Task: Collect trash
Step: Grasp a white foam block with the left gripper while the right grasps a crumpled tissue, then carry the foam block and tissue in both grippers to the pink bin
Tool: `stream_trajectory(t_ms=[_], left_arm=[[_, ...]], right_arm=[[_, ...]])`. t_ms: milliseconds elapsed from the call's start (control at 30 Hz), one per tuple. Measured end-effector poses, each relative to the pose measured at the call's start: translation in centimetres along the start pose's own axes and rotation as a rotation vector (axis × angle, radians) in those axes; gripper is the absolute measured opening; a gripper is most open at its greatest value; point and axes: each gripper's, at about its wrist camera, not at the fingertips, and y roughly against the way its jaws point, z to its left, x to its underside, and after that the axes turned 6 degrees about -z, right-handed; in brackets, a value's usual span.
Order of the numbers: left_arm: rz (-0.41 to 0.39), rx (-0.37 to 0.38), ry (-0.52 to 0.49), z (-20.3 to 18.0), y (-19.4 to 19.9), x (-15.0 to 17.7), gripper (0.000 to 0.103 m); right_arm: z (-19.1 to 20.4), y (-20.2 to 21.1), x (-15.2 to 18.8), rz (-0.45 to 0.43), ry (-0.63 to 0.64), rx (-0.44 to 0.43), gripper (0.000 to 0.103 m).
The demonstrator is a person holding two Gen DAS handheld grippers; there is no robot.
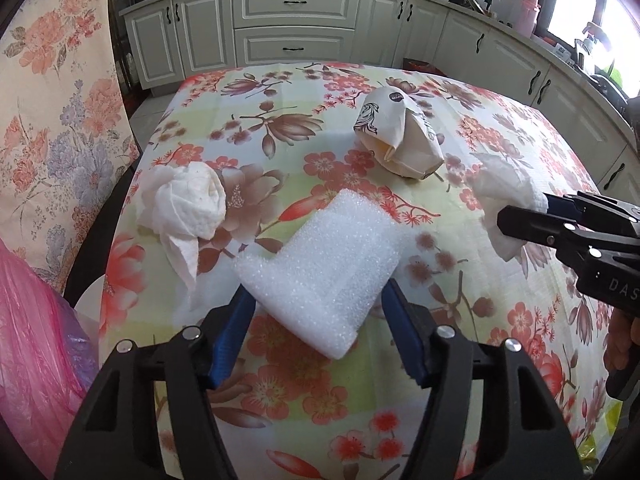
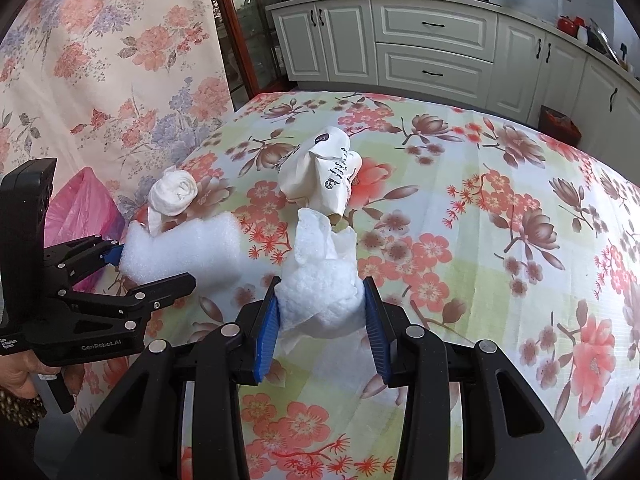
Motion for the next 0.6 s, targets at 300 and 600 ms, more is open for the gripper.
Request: stream_trajectory(t_ms=[300,600], left_arm=[[-0.047,0.008,0.043,0.5,2.6,0.0,0.062],[-0.124,-0.020,0.116,3.2,7.6,-0.1,0.062]], right_arm=[[1.2,0.5,-0.3,-0.010,0.018,-0.007,0.039],[3.3,1.8,-1.4,-0.040,0.054,-0.023,0.039]])
